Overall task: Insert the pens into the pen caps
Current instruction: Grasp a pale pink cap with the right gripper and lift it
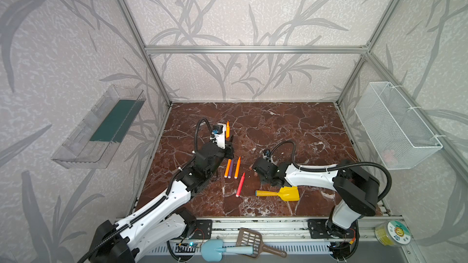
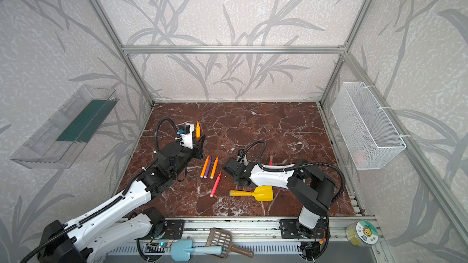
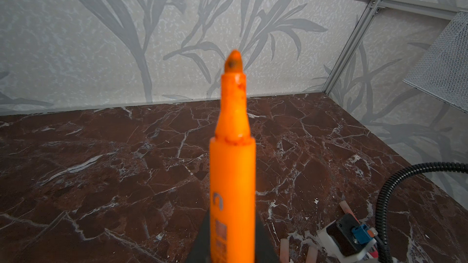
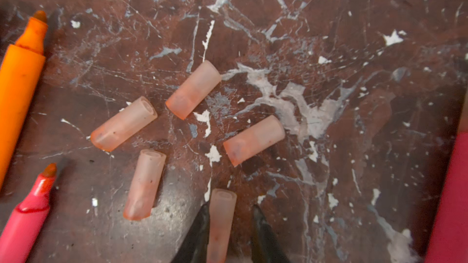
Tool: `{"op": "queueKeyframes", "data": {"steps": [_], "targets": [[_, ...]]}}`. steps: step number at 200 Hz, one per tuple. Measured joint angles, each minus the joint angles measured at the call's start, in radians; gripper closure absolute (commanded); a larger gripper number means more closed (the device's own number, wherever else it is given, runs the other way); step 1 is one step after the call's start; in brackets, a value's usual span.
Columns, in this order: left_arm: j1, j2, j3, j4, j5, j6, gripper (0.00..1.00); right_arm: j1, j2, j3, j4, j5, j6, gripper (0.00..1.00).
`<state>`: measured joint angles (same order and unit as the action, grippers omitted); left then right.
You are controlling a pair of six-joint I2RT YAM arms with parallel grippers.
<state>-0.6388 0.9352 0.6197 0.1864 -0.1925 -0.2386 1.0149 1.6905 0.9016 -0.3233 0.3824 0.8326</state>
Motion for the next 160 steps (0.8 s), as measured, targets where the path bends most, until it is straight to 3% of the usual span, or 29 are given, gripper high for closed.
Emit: {"op": "queueKeyframes", "data": {"steps": [73, 160], "targets": [[0.005, 0.0, 0.0, 0.0, 0.007, -0.001, 1.0, 0.0, 0.053, 0.017, 0.012, 0.015, 0.013, 0.71], [0.005, 0.0, 0.0, 0.0, 0.031, -0.006, 1.0, 0.0, 0.056, 0.005, 0.058, 0.02, 0.031, 0.82]]}}
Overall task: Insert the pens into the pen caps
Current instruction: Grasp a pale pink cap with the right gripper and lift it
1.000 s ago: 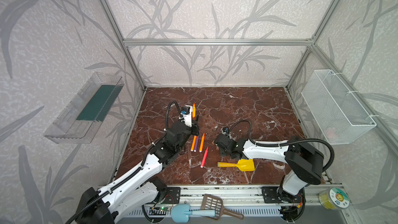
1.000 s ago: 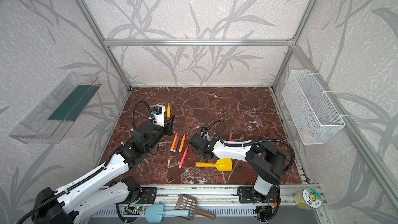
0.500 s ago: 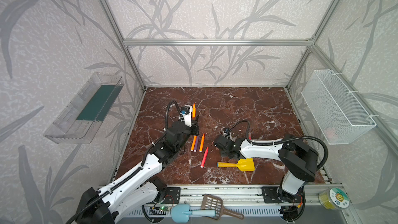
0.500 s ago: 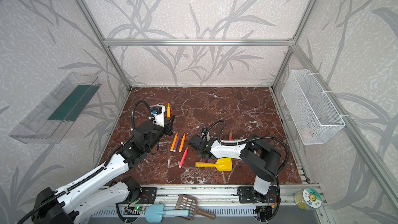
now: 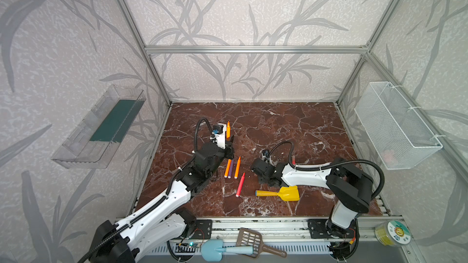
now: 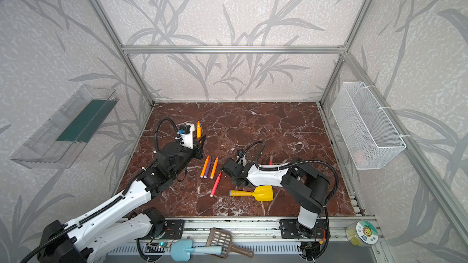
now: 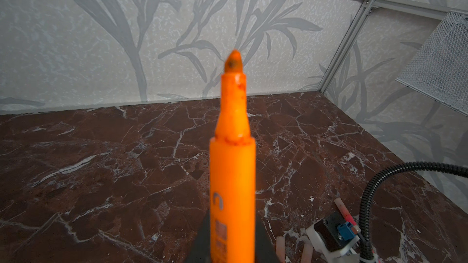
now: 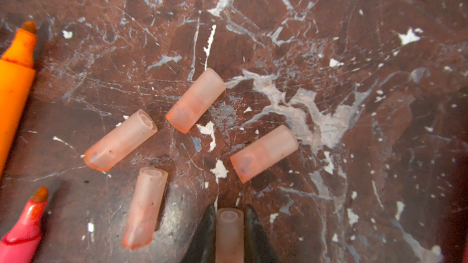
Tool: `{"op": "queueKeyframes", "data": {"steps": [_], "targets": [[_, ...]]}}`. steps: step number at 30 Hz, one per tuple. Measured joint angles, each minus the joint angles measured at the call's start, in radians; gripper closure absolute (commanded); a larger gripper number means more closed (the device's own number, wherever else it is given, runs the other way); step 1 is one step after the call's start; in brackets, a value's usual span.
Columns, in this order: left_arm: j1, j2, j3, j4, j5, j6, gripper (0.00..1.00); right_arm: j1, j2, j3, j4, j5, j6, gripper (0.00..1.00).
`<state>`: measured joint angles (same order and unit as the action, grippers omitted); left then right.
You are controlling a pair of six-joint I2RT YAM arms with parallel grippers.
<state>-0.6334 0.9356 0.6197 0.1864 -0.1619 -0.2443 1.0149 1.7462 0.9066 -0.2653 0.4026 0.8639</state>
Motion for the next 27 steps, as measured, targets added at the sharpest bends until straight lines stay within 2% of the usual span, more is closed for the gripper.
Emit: {"op": "queueKeyframes", "data": {"steps": [7, 14, 19, 24, 27], "targets": [[0.0, 0.0, 0.0, -0.012, 0.071, -0.042, 1.0, 0.0, -0.058, -0.069, 0.04, -0.005, 0.012, 0.84], [0.0, -0.055, -0.009, -0.055, 0.295, -0.157, 1.0, 0.0, -0.237, -0.166, 0.047, -0.01, 0.018, 0.87], [-0.002, -0.159, -0.179, 0.016, 0.423, -0.246, 1.0, 0.0, -0.43, -0.285, 0.102, 0.012, 0.042, 0.88], [-0.026, -0.13, -0.352, 0.085, 0.494, -0.315, 1.0, 0.0, -0.656, -0.43, 0.156, 0.074, 0.072, 0.88], [-0.083, -0.114, -0.394, 0.097, 0.496, -0.336, 1.0, 0.0, -0.819, -0.527, 0.189, 0.114, 0.091, 0.89]]}}
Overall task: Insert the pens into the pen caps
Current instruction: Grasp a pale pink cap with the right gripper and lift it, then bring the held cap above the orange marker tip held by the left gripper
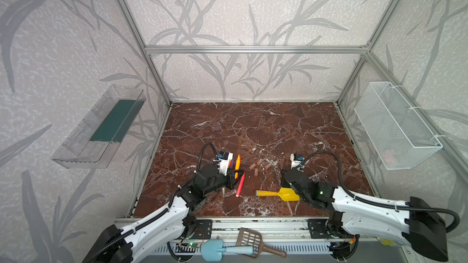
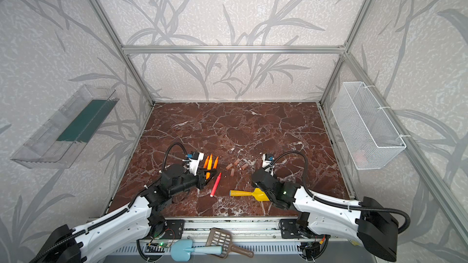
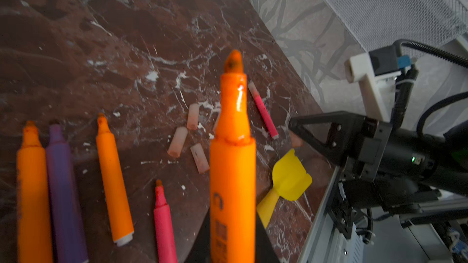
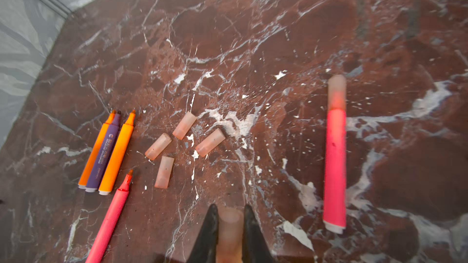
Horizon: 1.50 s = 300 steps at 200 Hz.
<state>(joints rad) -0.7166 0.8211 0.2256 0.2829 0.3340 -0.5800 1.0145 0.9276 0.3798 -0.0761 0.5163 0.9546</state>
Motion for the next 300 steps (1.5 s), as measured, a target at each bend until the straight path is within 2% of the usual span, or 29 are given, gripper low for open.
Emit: {"op": "queueKeyframes", "data": {"steps": [36, 59, 74, 92, 105, 114, 128, 139, 158, 191, 214, 237, 272, 300], "targets": [[-0.145, 0.012, 0.037, 0.0, -0.053, 0.001, 1.0, -0.004, -0.28, -0.089, -0.012, 0.051, 0.018, 0.88], [-0.159, 0.059, 0.128, -0.048, -0.114, 0.021, 1.0, -0.013, -0.422, -0.085, -0.018, 0.075, 0.008, 0.87], [-0.157, 0.109, 0.22, -0.077, -0.162, 0.044, 1.0, -0.038, -0.462, -0.066, -0.014, 0.095, -0.012, 0.87], [-0.139, 0.172, 0.338, -0.099, -0.187, 0.073, 1.0, -0.135, -0.424, -0.006, -0.008, 0.076, -0.041, 0.9], [-0.123, 0.21, 0.414, -0.106, -0.19, 0.094, 1.0, -0.259, -0.346, 0.069, 0.012, 0.016, -0.053, 0.94], [-0.109, 0.236, 0.47, -0.11, -0.187, 0.108, 1.0, -0.373, -0.268, 0.133, 0.053, -0.077, -0.056, 0.96], [-0.09, 0.261, 0.515, -0.109, -0.175, 0.117, 1.0, -0.491, -0.175, 0.188, 0.121, -0.188, -0.049, 0.97], [-0.08, 0.27, 0.522, -0.099, -0.161, 0.117, 1.0, -0.538, -0.12, 0.206, 0.16, -0.25, -0.044, 0.97], [-0.071, 0.284, 0.499, -0.066, -0.118, 0.112, 1.0, -0.563, -0.066, 0.202, 0.188, -0.344, -0.041, 0.97], [-0.074, 0.332, 0.367, 0.083, 0.012, 0.045, 1.0, -0.565, -0.097, 0.103, 0.293, -0.476, -0.038, 0.94], [-0.086, 0.454, 0.272, 0.225, 0.102, -0.043, 1.0, -0.571, -0.087, 0.049, 0.325, -0.553, -0.036, 0.95], [-0.127, 0.601, 0.264, 0.351, 0.171, -0.119, 1.0, -0.575, -0.058, 0.049, 0.368, -0.64, -0.032, 0.98], [-0.201, 0.762, 0.268, 0.533, 0.195, -0.192, 1.0, -0.575, -0.063, 0.02, 0.458, -0.729, -0.011, 0.97], [-0.204, 0.796, 0.282, 0.568, 0.182, -0.207, 1.0, -0.575, -0.08, -0.032, 0.484, -0.735, 0.003, 0.97]]}}
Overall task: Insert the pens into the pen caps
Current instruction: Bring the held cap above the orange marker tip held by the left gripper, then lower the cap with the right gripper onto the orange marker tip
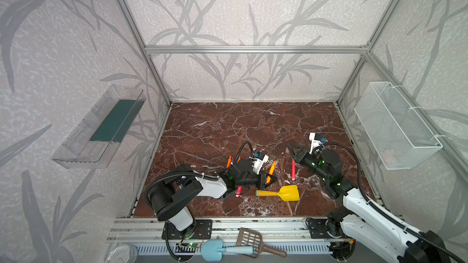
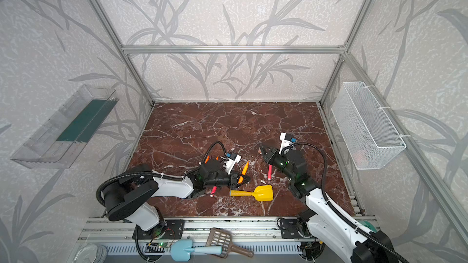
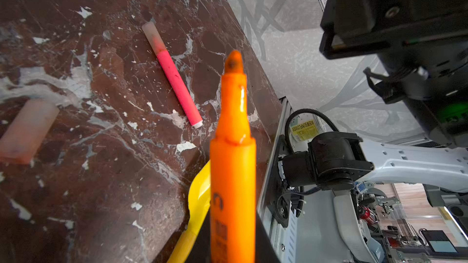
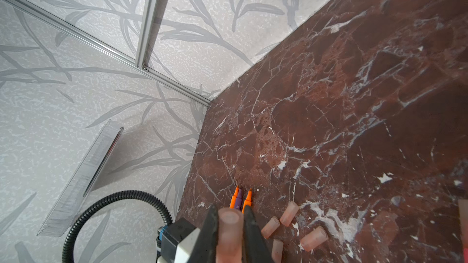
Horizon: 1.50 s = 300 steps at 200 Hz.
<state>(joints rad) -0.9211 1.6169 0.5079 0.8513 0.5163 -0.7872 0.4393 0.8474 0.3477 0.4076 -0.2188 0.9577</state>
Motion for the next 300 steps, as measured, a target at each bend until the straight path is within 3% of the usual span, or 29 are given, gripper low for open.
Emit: {"op": "queueKeyframes", "data": {"steps": [118, 300], "targets": [[-0.006, -0.026, 0.12, -0.153, -0.064, 0.039, 1.0, 0.0, 0.187, 0.032, 0.121, -0.05, 0.038, 1.0], [-0.006, -0.026, 0.144, -0.198, -0.073, 0.053, 1.0, 0.069, 0.262, 0.077, 0.171, -0.047, 0.043, 1.0]]}}
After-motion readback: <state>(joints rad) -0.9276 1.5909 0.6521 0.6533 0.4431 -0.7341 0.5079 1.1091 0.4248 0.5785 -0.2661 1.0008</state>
